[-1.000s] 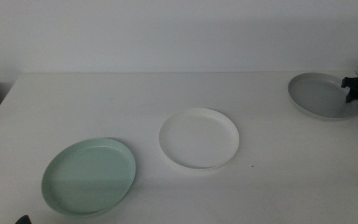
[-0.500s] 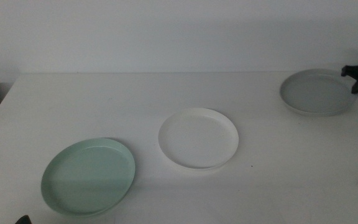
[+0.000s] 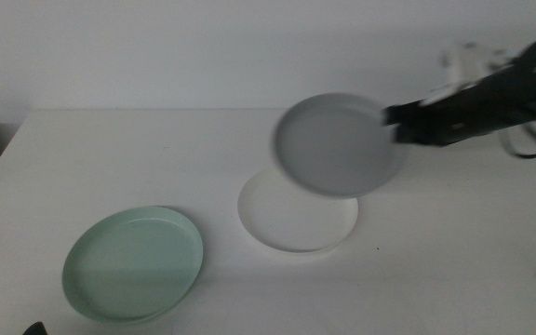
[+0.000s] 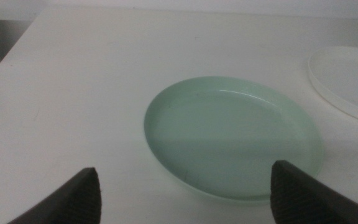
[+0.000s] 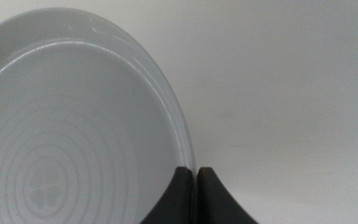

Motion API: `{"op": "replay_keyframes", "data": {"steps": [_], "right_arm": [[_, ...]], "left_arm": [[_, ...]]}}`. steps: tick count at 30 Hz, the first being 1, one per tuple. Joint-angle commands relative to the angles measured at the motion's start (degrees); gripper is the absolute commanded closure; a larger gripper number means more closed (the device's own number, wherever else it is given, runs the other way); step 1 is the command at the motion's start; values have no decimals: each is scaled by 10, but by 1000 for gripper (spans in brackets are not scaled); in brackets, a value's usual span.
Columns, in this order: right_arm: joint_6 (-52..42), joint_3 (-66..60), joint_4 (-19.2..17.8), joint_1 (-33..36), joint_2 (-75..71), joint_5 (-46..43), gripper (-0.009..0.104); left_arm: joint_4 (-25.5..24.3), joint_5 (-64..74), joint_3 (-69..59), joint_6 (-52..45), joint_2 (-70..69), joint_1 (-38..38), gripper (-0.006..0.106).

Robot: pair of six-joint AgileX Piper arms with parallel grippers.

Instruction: Stack the three bowls on top of each other.

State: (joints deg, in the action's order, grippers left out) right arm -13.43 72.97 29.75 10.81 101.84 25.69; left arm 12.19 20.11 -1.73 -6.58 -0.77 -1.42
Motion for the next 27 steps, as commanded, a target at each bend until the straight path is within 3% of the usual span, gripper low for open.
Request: {"op": "replay_keyframes", "data": {"steps": [1,6,20,27], "right_arm": [[10,12,10,36,-17,-52,95],[25,12,10,82,18,-92,95],[25,12,8,85,60,-92,93],[25,13,8,85,67,-77,70]], "left_arm": [[7,-42,-3,6,-6,-1,10],[7,-42,-3,6,-6,-1,10],[7,-42,-3,6,-6,-1,10],[7,-42,-3,6,-6,-1,10]]}}
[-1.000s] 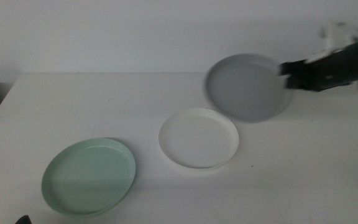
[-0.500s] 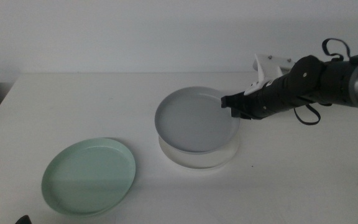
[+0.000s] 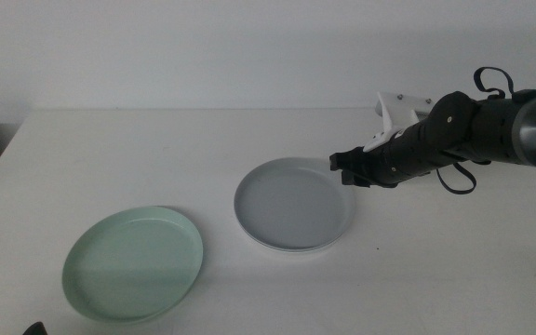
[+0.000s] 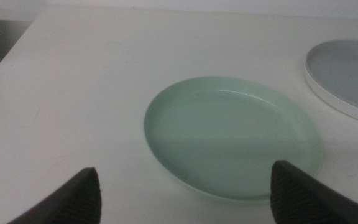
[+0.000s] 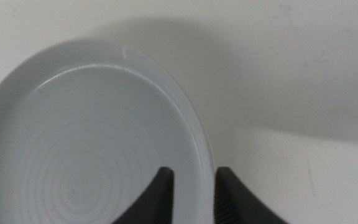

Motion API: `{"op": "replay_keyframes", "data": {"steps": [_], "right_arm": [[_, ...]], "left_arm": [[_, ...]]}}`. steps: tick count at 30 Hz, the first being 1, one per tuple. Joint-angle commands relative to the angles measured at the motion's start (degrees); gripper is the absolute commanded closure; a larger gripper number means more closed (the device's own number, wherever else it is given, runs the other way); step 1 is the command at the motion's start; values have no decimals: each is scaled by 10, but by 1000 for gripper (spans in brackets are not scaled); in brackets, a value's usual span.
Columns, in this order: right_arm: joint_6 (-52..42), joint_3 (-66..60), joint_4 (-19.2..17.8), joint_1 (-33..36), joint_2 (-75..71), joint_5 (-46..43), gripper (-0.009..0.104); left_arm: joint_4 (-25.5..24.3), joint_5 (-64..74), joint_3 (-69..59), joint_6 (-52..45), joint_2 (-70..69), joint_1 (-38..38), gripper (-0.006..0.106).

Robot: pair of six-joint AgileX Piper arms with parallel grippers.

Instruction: Stack the three bowls on top of each other.

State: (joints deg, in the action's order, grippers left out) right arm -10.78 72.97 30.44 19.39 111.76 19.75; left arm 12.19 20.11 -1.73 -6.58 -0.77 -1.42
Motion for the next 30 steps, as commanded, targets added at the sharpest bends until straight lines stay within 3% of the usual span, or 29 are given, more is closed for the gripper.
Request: {"op": "replay_keyframes", "data": {"steps": [1,7,11,19,30], "right_arm": [[-2,14,0,-1,-35,-17,66],[-19,14,-9,-3,-103,10,41],[-38,14,-43,-3,-184,48,31],[-52,-21,-66,-2,-369,102,30],[-67,-207,-71,-2,-653,130,30]], "left_arm": [[7,-42,-3,6,-6,-1,10],[7,-42,-3,6,-6,-1,10],[7,-42,-3,6,-6,-1,10],[7,-42,-3,6,-6,-1,10],[7,-42,-3,6,-6,-1,10]]}}
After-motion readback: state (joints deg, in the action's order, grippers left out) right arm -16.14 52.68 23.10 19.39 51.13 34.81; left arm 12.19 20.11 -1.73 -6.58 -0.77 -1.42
